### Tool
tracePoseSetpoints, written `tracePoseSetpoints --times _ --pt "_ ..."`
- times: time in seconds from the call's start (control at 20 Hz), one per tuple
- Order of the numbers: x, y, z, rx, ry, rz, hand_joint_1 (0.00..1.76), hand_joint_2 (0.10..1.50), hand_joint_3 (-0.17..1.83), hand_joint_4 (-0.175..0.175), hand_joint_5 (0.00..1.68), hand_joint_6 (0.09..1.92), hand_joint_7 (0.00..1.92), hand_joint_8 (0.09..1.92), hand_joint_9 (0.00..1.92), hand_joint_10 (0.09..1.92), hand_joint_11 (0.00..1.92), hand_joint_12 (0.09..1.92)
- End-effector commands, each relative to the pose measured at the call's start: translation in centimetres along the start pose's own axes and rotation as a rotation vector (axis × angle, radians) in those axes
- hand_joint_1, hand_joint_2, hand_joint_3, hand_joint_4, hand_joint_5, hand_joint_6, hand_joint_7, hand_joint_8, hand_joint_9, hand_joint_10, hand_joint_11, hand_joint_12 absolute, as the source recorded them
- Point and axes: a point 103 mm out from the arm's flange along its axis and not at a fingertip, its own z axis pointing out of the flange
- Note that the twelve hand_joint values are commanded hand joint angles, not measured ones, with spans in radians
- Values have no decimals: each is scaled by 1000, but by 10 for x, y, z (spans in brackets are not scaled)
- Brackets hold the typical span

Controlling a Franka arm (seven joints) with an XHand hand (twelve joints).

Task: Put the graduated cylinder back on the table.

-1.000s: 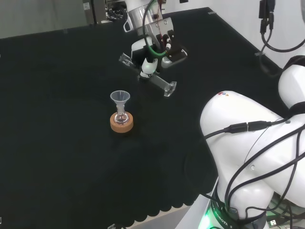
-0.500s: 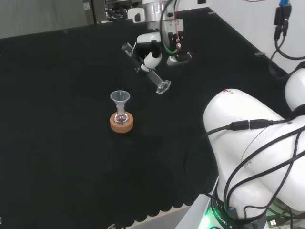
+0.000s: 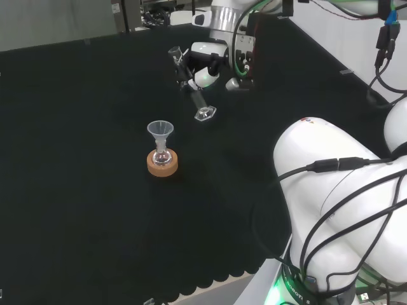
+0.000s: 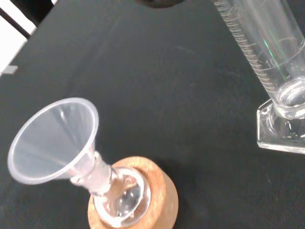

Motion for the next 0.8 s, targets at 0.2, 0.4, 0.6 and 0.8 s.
tracePoseSetpoints --times 0.2,0.4,0.6,0.8 --pt "-20 39 19 -98 109 -110 1259 1109 0 -175 973 991 1012 983 1440 87 1157 847" --pt "-22 49 28 -127 121 -145 1259 1109 0 -175 973 991 1012 983 1439 87 1157 847" --pt "-23 58 35 -114 133 -160 1259 1109 0 -175 973 992 1012 983 1437 87 1158 847" --pt "-23 65 41 -124 140 -176 1259 1109 0 -175 972 993 1010 985 1435 87 1158 847"
